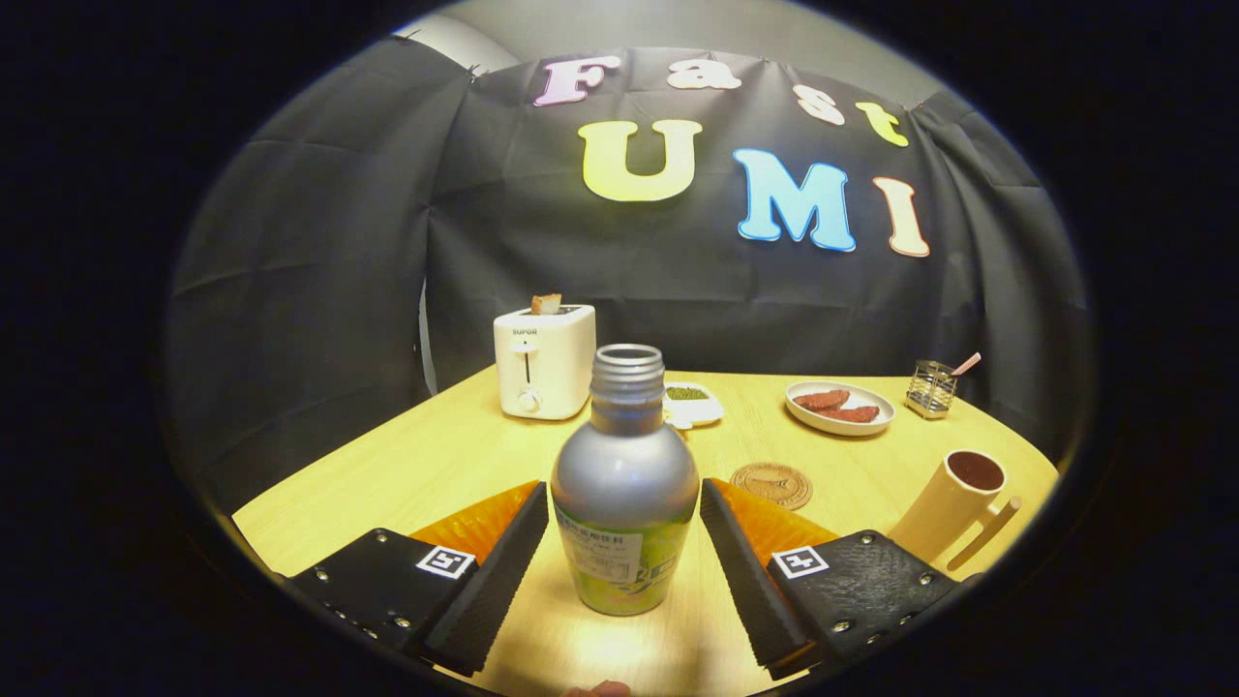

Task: Take the bottle from table, then pour the juice into the cup, finally place the bottle on the coaster

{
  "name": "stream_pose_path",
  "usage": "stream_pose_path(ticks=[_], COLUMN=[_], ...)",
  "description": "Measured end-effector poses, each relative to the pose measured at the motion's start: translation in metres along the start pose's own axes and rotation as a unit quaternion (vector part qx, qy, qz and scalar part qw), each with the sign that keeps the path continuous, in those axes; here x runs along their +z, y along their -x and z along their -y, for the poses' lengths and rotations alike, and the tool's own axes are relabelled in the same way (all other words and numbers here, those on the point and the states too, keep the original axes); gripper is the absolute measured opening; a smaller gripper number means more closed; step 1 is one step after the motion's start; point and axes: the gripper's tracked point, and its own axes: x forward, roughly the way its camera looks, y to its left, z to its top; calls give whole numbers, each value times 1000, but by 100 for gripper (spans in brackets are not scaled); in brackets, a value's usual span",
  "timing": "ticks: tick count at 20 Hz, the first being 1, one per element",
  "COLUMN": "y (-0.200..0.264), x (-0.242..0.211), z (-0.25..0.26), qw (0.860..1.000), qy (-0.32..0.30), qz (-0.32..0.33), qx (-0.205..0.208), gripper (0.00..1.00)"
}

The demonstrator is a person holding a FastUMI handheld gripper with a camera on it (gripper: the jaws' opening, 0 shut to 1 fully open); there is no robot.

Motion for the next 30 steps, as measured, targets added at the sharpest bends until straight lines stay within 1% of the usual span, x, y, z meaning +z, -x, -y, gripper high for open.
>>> stream_pose_path(ticks=[9, 13, 14, 15, 16, 20, 22, 25, 26, 27, 30], y=[-11, -13, -14, -15, -15, -13, -9, -5, -5, -4, 1], x=[-41, -45, -45, -45, -44, -42, -39, -27, -25, -21, -12], z=[-3, -2, -3, -3, -3, -5, -4, 3, 5, 3, 8], qw=[998, 998, 998, 998, 998, 997, 997, 995, 993, 990, 986], qy=[-6, -9, -11, -12, -13, -21, -34, -67, -87, -106, -132], qz=[-56, -64, -65, -65, -67, -75, -74, -73, -81, -86, -92], qx=[-12, -15, -13, -11, -10, 2, 7, 11, 18, 26, 30], gripper=[96, 96, 94, 86, 81, 79, 77, 77, 77, 74, 74])
